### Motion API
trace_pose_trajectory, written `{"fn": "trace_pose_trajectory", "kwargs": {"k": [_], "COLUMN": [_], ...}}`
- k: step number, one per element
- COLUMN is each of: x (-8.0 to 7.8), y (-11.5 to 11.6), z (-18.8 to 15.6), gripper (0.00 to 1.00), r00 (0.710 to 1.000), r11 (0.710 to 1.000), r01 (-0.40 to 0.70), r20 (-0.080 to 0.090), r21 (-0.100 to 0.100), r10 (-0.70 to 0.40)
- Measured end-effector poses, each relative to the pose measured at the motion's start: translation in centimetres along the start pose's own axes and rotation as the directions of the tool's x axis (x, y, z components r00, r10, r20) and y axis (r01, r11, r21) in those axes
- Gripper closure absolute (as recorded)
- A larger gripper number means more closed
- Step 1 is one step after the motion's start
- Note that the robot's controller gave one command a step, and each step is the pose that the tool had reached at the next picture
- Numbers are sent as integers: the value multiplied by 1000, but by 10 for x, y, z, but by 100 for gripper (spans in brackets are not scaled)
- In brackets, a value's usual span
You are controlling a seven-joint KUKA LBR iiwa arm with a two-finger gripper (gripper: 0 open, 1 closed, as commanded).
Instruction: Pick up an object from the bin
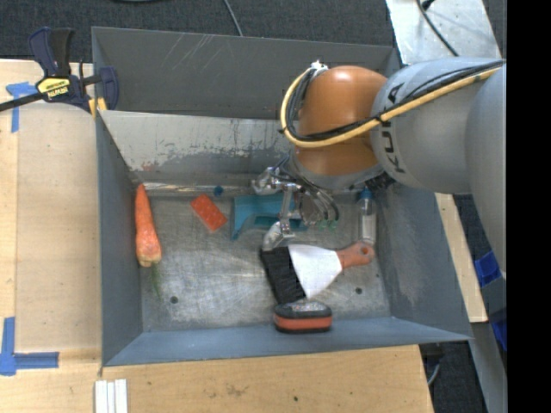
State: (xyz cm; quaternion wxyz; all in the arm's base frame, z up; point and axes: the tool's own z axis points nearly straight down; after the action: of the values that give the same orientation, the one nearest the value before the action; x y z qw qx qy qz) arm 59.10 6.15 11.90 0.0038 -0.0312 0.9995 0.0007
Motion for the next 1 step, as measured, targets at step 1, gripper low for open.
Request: {"fn": "trace_pose_trajectory", "kwargs": {"k": [1], "x": [-46], "y": [-33], "z": [18], "gripper": [100], "r00": [998], "r11": [998], "r01": [-61], "r20": [-8], "r21": [2], "r10": [61]}}
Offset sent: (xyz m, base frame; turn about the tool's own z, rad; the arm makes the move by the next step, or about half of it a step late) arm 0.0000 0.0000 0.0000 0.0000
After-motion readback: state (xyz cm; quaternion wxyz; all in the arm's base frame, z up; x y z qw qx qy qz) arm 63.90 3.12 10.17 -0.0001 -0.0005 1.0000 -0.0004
